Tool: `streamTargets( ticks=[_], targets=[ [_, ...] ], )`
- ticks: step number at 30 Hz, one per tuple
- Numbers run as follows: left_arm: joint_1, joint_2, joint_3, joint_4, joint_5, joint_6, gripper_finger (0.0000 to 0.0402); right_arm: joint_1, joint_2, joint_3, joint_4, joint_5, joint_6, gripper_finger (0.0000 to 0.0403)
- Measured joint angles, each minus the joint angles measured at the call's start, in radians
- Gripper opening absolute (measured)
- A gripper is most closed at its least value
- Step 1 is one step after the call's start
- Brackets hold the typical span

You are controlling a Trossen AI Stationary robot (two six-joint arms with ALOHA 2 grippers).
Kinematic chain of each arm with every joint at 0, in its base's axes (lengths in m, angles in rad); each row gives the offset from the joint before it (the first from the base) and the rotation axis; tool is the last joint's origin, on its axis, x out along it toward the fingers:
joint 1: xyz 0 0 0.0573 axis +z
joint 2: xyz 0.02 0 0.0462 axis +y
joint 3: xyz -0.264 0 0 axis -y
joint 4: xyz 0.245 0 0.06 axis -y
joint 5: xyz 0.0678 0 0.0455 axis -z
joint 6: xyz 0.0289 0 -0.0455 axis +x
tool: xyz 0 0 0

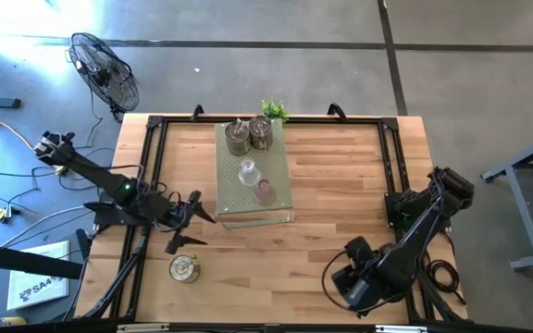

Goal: Pick & Place candle stick holders
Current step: Put the pink candle holder on the shelf

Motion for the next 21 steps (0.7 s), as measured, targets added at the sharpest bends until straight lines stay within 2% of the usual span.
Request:
streamTargets(
  ticks=[5, 12, 21],
  targets=[
    [0.0, 0.04, 0.0, -0.001, -0.004, -0.007, 0.0301, -0.013, 0.0, 0.0, -0.013, -0.059, 0.138, 0.0208],
    [0.0, 0.075, 0.0, 0.001, -0.004, -0.023, 0.0301, -0.014, 0.0, 0.0, -0.026, -0.083, 0.206, 0.0208],
    [0.0, 0.08, 0.0, 0.009, -0.002, -0.026, 0.0301, -0.012, 0.0, 0.0, -0.091, -0.076, 0.167, 0.0209]
  ],
)
